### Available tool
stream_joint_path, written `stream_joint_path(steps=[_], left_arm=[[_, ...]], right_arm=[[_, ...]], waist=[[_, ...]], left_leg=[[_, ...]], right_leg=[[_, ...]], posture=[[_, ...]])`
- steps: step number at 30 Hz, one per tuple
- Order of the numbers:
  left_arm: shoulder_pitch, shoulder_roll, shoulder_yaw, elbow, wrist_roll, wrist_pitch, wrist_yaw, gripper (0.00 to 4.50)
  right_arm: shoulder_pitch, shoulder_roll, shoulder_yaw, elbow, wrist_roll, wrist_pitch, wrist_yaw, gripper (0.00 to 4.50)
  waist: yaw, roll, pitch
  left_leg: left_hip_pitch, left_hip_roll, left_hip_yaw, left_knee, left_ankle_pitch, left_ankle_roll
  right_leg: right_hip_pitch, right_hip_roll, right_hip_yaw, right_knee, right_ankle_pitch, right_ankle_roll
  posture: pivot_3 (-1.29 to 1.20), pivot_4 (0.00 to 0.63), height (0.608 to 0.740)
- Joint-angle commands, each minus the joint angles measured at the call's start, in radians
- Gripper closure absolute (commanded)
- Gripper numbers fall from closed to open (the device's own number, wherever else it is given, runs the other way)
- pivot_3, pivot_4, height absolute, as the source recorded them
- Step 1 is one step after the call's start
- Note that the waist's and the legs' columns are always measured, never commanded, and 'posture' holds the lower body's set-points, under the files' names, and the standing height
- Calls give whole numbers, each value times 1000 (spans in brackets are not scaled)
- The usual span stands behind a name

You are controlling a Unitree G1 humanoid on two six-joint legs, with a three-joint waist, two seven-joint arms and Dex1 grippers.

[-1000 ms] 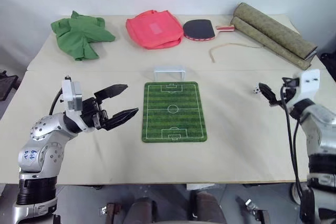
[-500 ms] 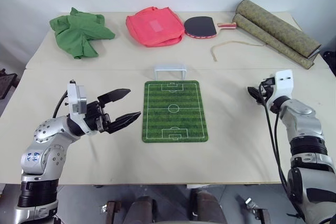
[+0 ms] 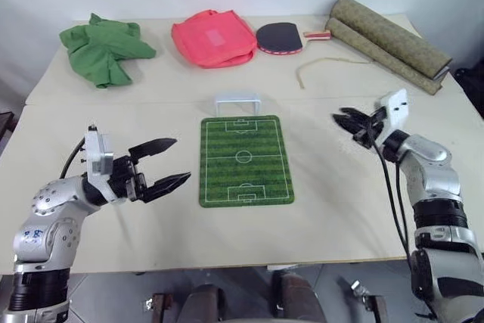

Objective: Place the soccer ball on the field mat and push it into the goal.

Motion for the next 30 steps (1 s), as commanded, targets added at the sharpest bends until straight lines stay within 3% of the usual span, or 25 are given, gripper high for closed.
stream_joint_path(steps=[1,5,9,17,30], left_arm=[[43,13,32,59,41,-120,-97,0],[65,26,20,90,50,-159,-171,0],[115,30,-4,121,81,-229,-261,0],[141,17,-14,113,84,-255,-270,0],[153,29,-10,128,93,-290,-280,0]], right_arm=[[20,-16,158,-187,3,30,204,3672],[20,29,269,-264,-10,89,239,3672],[20,136,415,-229,-134,25,195,3672],[11,226,443,-173,-190,25,134,3672],[13,227,406,-78,-190,-29,158,3672]], waist=[[2,0,0],[14,0,0],[7,-1,0],[6,-1,-1],[4,-1,-1]], left_leg=[[0,0,0,0,0,0],[-1,0,-1,2,0,0],[0,-1,-1,2,0,0],[0,-1,-1,2,0,0],[0,0,-1,2,0,0]], right_leg=[[0,0,0,0,0,0],[0,-1,-1,1,0,0],[0,-1,-1,1,0,0],[0,-1,-1,2,0,0],[0,0,-1,2,0,-1]], posture=[[0,150,740],[0,150,740],[0,150,740],[0,150,740],[0,150,740]])
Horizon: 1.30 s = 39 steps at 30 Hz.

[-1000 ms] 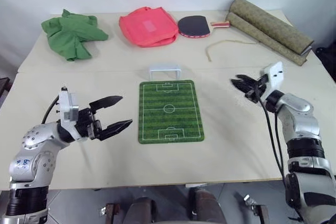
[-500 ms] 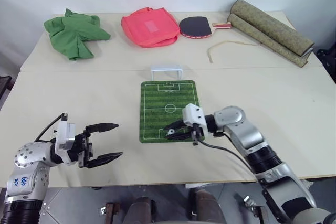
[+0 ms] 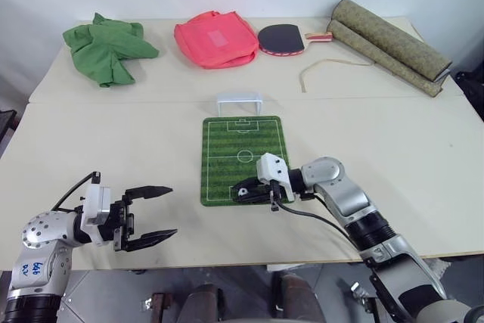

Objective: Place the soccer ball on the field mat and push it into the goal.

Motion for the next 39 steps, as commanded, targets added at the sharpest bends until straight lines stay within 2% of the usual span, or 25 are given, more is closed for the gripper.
stream_joint_path(steps=[1,3,5,6,10,15,21,28,32,34,36,39], left_arm=[[3,10,21,-9,0,-17,-1,0],[6,7,21,-12,-2,-16,4,0],[13,6,22,-18,-3,-15,8,0],[15,6,23,-19,-4,-15,9,0],[7,8,24,-10,-4,-13,13,0],[3,6,25,-4,-5,-16,18,0],[2,1,22,1,-4,-20,21,0],[9,11,41,36,-9,-38,2,0],[15,12,65,105,-5,-65,-15,0],[14,5,81,140,-7,-73,-12,0],[17,-7,100,156,-18,-82,-6,0],[43,-7,114,149,-29,-80,-20,0]], right_arm=[[-10,11,-16,27,0,-44,1,3672],[-11,29,-31,39,14,-54,-11,3672],[-11,31,-34,50,14,-49,-11,2969],[-10,28,-33,52,15,-44,-3,2830],[-21,28,-38,80,0,-74,-7,1667],[-31,31,-48,101,3,-105,-4,16],[-33,25,-62,104,17,-111,15,16],[19,-21,-124,-139,184,10,106,16],[99,-74,-94,-290,192,59,106,16],[150,-77,-63,-312,139,24,70,16],[196,-67,-49,-321,94,-10,16,394],[280,-78,-47,-361,88,-62,3,1204]], waist=[[-1,0,0],[-1,0,0],[-1,0,0],[-1,0,0],[-1,0,0],[-1,0,0],[-2,0,0],[0,0,0],[3,0,0],[3,0,0],[3,0,0],[3,0,0]], left_leg=[[0,0,0,0,0,0],[0,0,0,0,0,0],[0,0,0,0,0,0],[0,0,0,0,0,0],[0,0,0,0,0,0],[0,0,0,1,0,0],[0,0,0,1,0,0],[0,0,0,1,0,0],[0,0,0,0,0,0],[0,0,0,0,0,0],[0,0,0,0,0,0],[1,0,1,1,0,0]], right_leg=[[0,0,0,0,0,0],[0,0,0,0,0,0],[0,0,0,0,0,0],[0,0,0,0,0,0],[0,0,0,0,0,0],[0,0,0,1,0,0],[0,0,0,1,0,0],[0,0,0,1,0,0],[0,0,0,1,0,0],[0,0,0,1,0,0],[0,0,0,1,0,0],[0,0,1,1,0,0]], posture=[[0,150,740],[0,150,740],[0,150,740],[0,150,740],[0,150,740],[0,150,740],[0,150,740],[0,150,740],[0,150,740],[0,150,740],[0,150,740],[0,150,740]])
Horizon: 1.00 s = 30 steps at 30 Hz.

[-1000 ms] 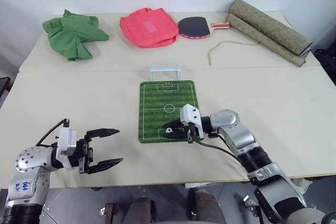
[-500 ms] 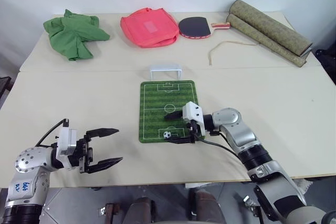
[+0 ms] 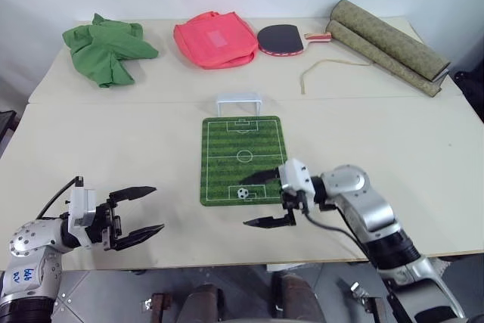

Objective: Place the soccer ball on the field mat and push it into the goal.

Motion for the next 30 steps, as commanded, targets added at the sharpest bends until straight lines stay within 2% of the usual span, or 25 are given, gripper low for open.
stream_joint_path(steps=[1,4,10,14,23,30], left_arm=[[40,2,31,-21,-24,-8,-22,0],[46,7,30,-35,-31,-6,-40,0],[20,14,32,-60,-42,2,-43,0],[18,20,30,-82,-41,8,-51,0],[6,14,17,-119,-40,51,-27,0],[35,-19,27,-183,-40,101,68,0]], right_arm=[[94,-23,-2,-87,11,-75,1,1584],[158,-65,18,-83,-34,-185,29,2480],[218,-68,26,-79,-43,-250,11,4353],[236,-55,22,-120,-22,-201,-29,4433],[128,38,58,-141,-24,25,-142,4433],[47,78,87,-51,-73,49,-183,4433]], waist=[[0,0,0],[3,0,0],[1,-1,-1],[1,-1,-1],[2,-1,-1],[0,-1,-1]], left_leg=[[0,0,0,0,0,0],[0,0,0,0,0,0],[1,1,0,1,0,0],[2,1,1,1,0,0],[2,2,1,1,0,0],[2,2,1,1,0,0]], right_leg=[[0,0,0,0,0,0],[0,0,0,0,0,0],[1,0,1,1,1,-1],[1,0,1,1,0,-1],[1,1,1,1,1,-1],[1,1,1,1,1,-1]], posture=[[0,150,740],[0,150,740],[0,150,740],[0,150,740],[0,150,740],[0,150,740]])
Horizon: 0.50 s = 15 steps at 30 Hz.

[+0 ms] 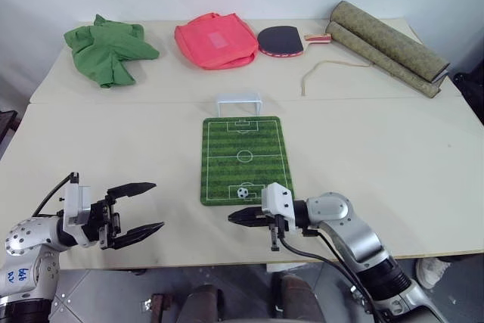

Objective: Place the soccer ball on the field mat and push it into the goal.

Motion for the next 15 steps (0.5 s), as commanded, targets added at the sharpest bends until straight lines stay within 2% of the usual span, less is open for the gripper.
stream_joint_path(steps=[1,5,8,11,15], left_arm=[[24,-12,15,-49,-13,7,38,0],[26,-34,23,-72,-14,27,111,0],[24,-56,26,-102,-32,61,174,0],[26,-81,23,-121,-32,75,222,0],[1,-141,35,-150,-37,109,363,0]], right_arm=[[-30,27,0,26,-11,3,-33,4433],[-88,54,-20,89,-18,9,-65,4433],[-187,53,-62,176,-10,10,-71,4433],[-284,37,-74,291,-62,-78,-88,4433],[-338,46,-135,355,-42,-76,-117,4433]], waist=[[0,0,0],[-1,0,0],[0,0,0],[-2,0,0],[-1,0,0]], left_leg=[[0,0,0,0,0,0],[0,0,0,0,0,0],[0,0,0,0,0,0],[0,0,0,0,0,0],[0,0,0,-1,0,0]], right_leg=[[0,0,0,0,0,0],[0,0,0,0,0,0],[0,0,0,0,0,0],[0,0,1,0,0,0],[0,0,0,0,0,0]], posture=[[0,150,740],[0,150,740],[0,150,740],[0,150,740],[0,150,740]])
